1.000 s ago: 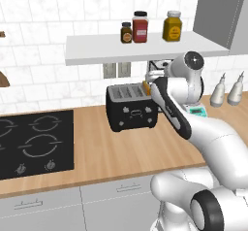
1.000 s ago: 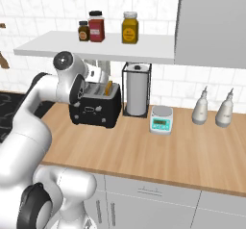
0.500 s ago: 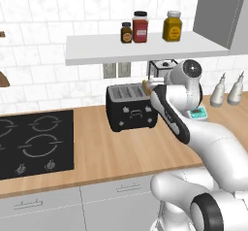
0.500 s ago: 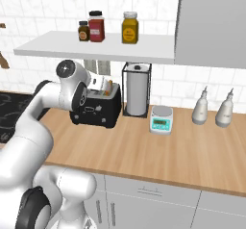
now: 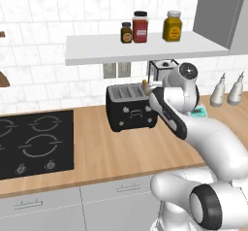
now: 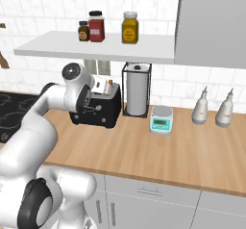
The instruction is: Start the toaster. Once the lever pops up, take the bread to the plate on the dining counter.
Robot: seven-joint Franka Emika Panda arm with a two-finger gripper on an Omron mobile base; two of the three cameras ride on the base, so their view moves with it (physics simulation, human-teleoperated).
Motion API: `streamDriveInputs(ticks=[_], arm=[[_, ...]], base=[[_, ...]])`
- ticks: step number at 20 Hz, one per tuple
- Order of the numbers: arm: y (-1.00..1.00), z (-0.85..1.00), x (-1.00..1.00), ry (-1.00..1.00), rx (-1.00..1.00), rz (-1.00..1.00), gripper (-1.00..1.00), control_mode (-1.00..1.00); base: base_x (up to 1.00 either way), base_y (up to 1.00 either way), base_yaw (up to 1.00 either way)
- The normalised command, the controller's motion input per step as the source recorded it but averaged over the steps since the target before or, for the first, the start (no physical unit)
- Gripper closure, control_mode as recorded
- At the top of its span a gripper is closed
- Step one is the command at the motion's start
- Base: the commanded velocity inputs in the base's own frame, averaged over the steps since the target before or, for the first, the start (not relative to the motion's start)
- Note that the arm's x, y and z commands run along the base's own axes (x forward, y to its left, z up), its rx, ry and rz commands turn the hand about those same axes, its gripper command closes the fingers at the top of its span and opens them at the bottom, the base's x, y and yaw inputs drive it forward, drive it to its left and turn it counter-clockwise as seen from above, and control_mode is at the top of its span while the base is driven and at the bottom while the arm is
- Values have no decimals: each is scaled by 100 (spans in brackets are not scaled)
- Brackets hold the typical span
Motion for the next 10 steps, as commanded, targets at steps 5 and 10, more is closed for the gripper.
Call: streamDriveInputs(ticks=[5, 10], arm=[[0, -32, 35, 4, 0, 0, -100, -100], [0, -29, 44, 0, 0, 0, -100, -100]], base=[[0, 0, 0], [0, 0, 0]])
